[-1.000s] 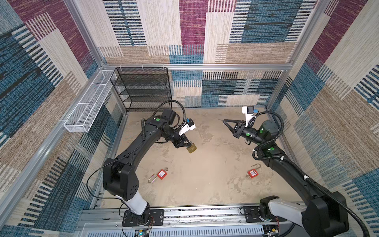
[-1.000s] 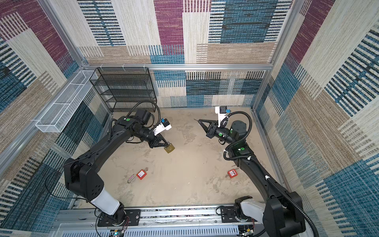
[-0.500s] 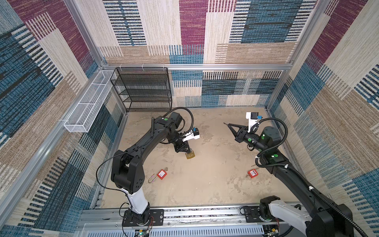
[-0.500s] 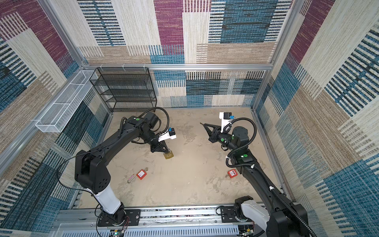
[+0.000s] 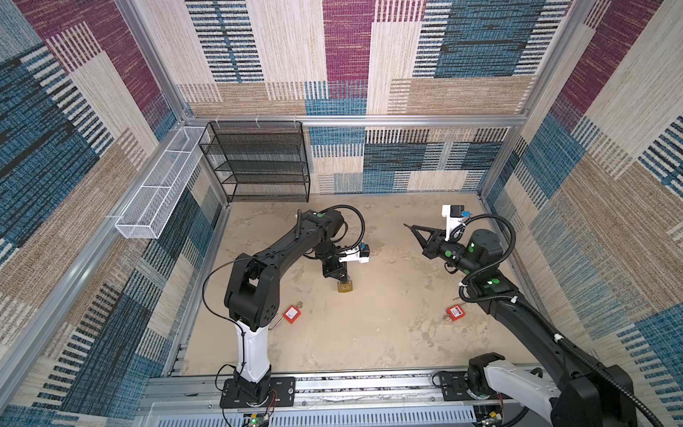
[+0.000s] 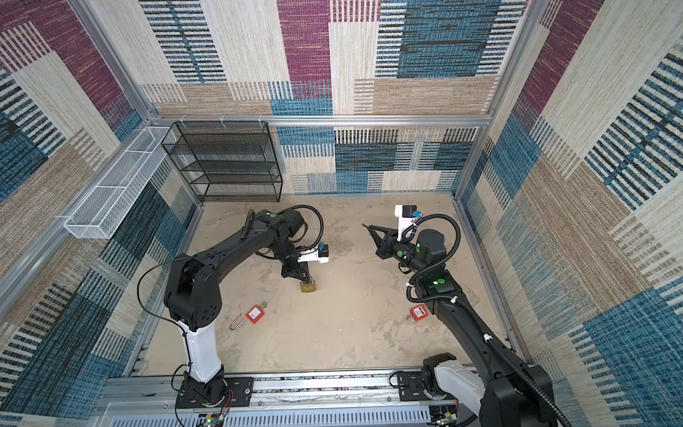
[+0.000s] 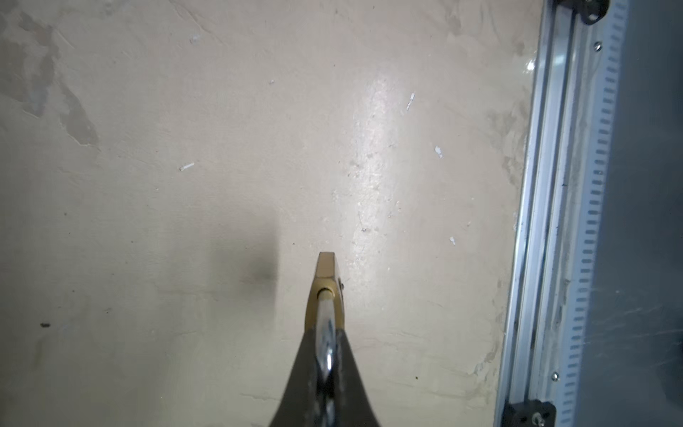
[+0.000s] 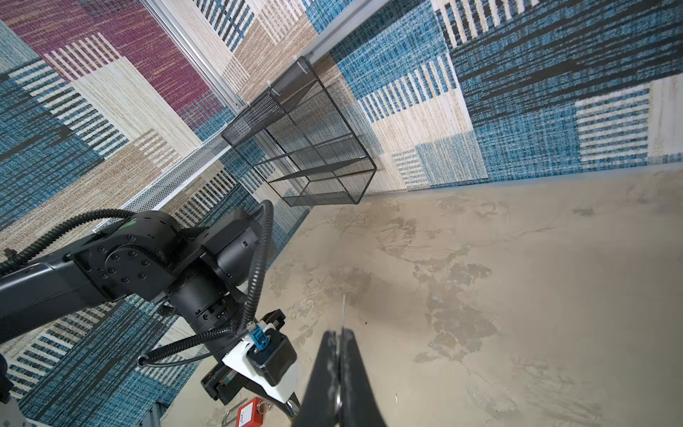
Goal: Lock with the key
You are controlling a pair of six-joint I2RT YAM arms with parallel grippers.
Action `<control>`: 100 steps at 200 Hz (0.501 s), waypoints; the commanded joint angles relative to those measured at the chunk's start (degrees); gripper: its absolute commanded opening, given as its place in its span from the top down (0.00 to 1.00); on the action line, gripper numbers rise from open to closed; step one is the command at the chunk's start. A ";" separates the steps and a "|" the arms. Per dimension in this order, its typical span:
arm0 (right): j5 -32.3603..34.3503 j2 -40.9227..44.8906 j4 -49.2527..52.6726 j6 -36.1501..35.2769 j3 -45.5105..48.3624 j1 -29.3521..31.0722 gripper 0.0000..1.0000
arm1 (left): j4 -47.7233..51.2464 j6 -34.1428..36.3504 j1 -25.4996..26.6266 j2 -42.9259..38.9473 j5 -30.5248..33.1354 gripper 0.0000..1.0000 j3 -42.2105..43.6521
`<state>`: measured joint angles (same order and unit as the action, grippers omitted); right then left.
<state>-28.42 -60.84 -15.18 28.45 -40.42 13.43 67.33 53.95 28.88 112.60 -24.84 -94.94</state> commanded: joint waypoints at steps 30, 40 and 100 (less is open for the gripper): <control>-0.56 -2.37 -1.78 -0.05 -0.23 -0.03 1.00 | 1.75 3.77 -0.06 3.00 4.39 1.00 -1.74; -0.50 -2.65 -1.72 -0.20 -0.34 -0.01 1.00 | 1.71 3.92 -0.14 3.74 4.62 1.00 -2.21; -0.29 -3.06 -0.69 -1.33 -0.82 -0.02 1.00 | 0.92 3.53 -0.48 7.94 6.85 1.00 -5.73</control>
<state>-28.53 -63.72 -15.18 28.21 -40.60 13.43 67.77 56.77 28.51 119.48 -19.20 -99.46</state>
